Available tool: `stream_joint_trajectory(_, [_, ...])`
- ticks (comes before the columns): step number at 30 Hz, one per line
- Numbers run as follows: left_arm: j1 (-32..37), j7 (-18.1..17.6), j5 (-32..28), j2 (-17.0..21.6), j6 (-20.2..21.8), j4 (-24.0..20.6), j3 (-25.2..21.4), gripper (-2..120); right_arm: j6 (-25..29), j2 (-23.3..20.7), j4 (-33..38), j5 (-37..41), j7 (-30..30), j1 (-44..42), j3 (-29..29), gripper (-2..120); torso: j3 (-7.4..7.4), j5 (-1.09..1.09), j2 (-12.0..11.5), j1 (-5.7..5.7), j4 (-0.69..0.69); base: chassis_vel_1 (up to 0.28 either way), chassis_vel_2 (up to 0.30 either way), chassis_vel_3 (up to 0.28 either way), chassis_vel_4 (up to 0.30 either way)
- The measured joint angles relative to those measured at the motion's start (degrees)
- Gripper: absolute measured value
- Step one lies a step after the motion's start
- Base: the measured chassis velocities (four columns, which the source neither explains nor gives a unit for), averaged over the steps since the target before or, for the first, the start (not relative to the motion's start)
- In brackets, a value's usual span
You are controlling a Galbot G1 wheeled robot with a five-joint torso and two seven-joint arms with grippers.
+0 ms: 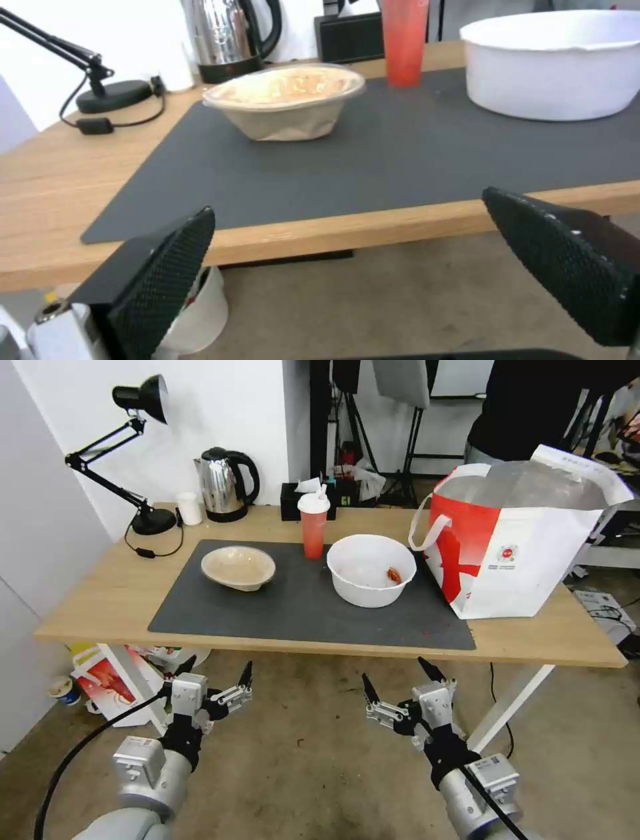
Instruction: Pick up the trash from the table and place it into the takeout bag.
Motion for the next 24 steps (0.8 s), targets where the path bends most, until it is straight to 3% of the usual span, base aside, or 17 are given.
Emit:
stream_joint_trajectory(9, [0.05, -0.41, 1.00, -0.57, -0.34, -0.08, 0.19, 100, 2.77, -0.66, -0.01, 2.40, -1.82, 1.20, 0.74, 100, 0.00, 0.00, 0.00, 0.00, 0.00, 0.000, 0.000, 0.000, 0.000])
stream_joint_trajectory(24, [0.13, -0.27, 0.77, -1.53, -0.48, -0.02, 0.87, 100, 6.72, -4.20, 0.00, 11.14, -3.39, 4.92, 9.69, 100, 0.00, 0.01, 0.00, 0.00, 0.00, 0.000, 0.000, 0.000, 0.000])
